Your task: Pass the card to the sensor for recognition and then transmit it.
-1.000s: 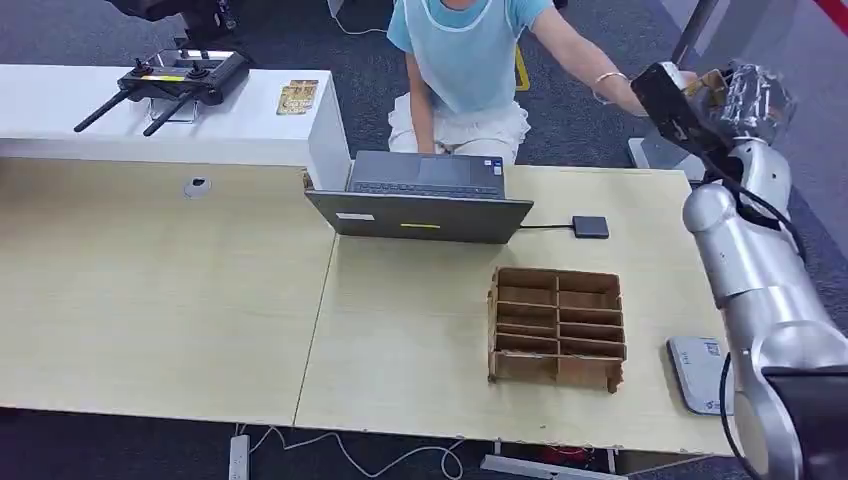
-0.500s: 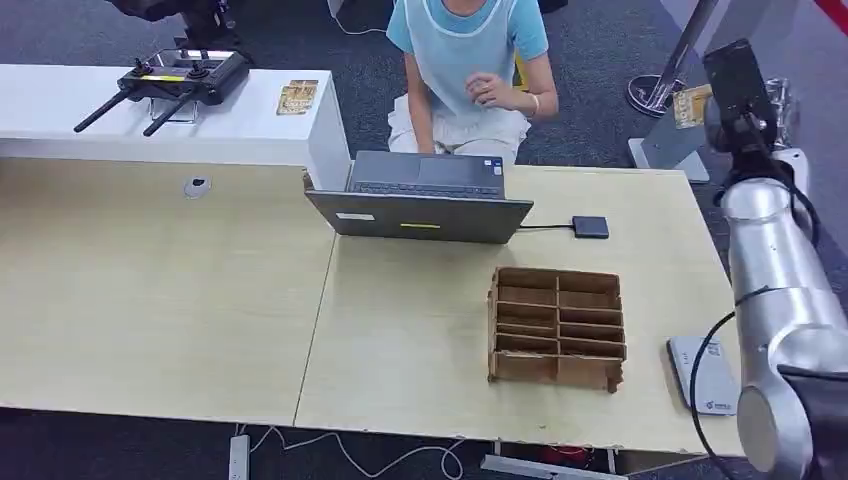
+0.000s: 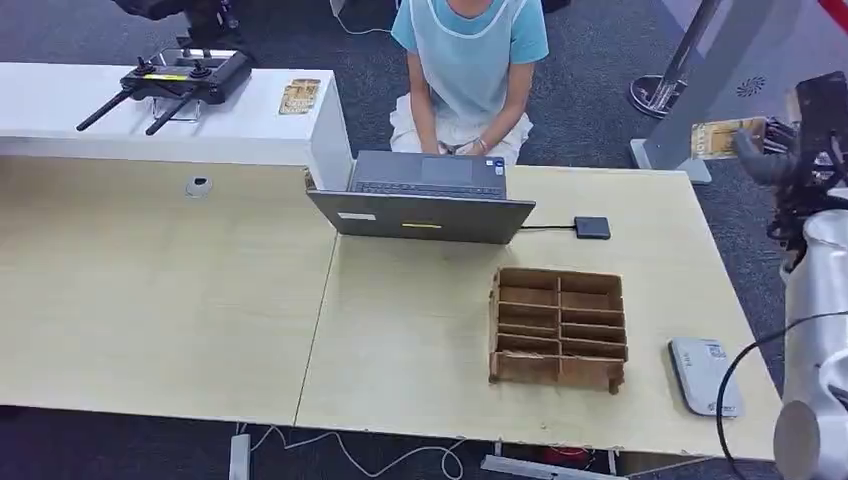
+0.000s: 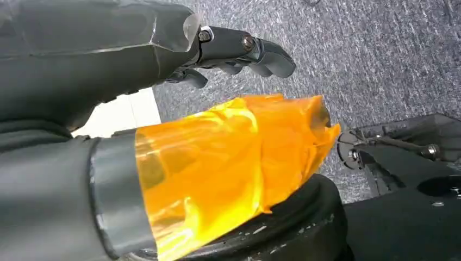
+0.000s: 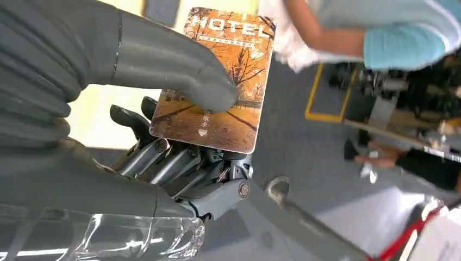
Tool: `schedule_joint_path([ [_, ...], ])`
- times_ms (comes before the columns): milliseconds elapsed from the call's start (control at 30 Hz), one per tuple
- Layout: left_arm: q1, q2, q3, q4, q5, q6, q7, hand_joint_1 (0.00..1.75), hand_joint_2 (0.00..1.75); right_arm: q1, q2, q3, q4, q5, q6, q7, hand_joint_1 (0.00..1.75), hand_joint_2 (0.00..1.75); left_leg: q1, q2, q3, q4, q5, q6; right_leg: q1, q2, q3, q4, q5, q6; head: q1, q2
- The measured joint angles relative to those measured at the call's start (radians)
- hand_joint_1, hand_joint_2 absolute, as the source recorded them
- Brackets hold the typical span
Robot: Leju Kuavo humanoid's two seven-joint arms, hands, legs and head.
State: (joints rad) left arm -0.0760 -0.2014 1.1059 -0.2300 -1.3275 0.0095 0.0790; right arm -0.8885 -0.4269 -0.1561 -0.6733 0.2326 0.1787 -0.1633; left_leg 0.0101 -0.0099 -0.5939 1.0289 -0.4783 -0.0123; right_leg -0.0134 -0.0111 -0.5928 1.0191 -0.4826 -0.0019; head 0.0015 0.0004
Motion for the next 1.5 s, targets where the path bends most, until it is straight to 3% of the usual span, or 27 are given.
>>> schedule_joint_path([
  [100, 0.003, 0.002, 0.001, 0.000, 0.008, 0.001, -0.004, 0.00, 0.00, 0.080, -0.045, -0.028, -0.002, -0.090, 0.096, -0.025, 1.75, 1.75, 0.000, -0.001, -0.001, 0.000, 0.000, 0.001, 0.000, -0.001, 0.000, 0.000, -0.001, 0.001, 0.000, 0.000],
  [400, 0.005, 0.006, 0.009, 0.000, 0.015, 0.001, -0.009, 0.00, 0.00, 0.268, -0.119, -0.065, -0.049, -0.244, 0.178, -0.045, 1.75, 1.75, 0.000, 0.000, -0.001, 0.000, -0.001, 0.002, 0.000, 0.000, 0.000, 0.000, -0.001, 0.001, 0.000, 0.000],
  [867, 0.004, 0.006, 0.015, 0.000, 0.014, 0.002, -0.010, 0.00, 0.00, 0.420, -0.166, -0.078, -0.114, -0.359, 0.203, -0.044, 1.75, 1.75, 0.000, 0.000, -0.001, 0.000, -0.002, 0.002, 0.000, 0.000, 0.000, 0.000, -0.001, 0.002, 0.000, 0.000],
  [1500, 0.005, 0.007, 0.015, 0.000, 0.008, 0.000, -0.010, 0.00, 0.00, 0.503, -0.206, -0.090, -0.126, -0.364, 0.226, -0.040, 1.75, 1.75, 0.000, 0.000, -0.001, 0.000, -0.002, 0.002, -0.001, 0.000, 0.000, 0.000, -0.001, 0.002, 0.000, 0.000],
])
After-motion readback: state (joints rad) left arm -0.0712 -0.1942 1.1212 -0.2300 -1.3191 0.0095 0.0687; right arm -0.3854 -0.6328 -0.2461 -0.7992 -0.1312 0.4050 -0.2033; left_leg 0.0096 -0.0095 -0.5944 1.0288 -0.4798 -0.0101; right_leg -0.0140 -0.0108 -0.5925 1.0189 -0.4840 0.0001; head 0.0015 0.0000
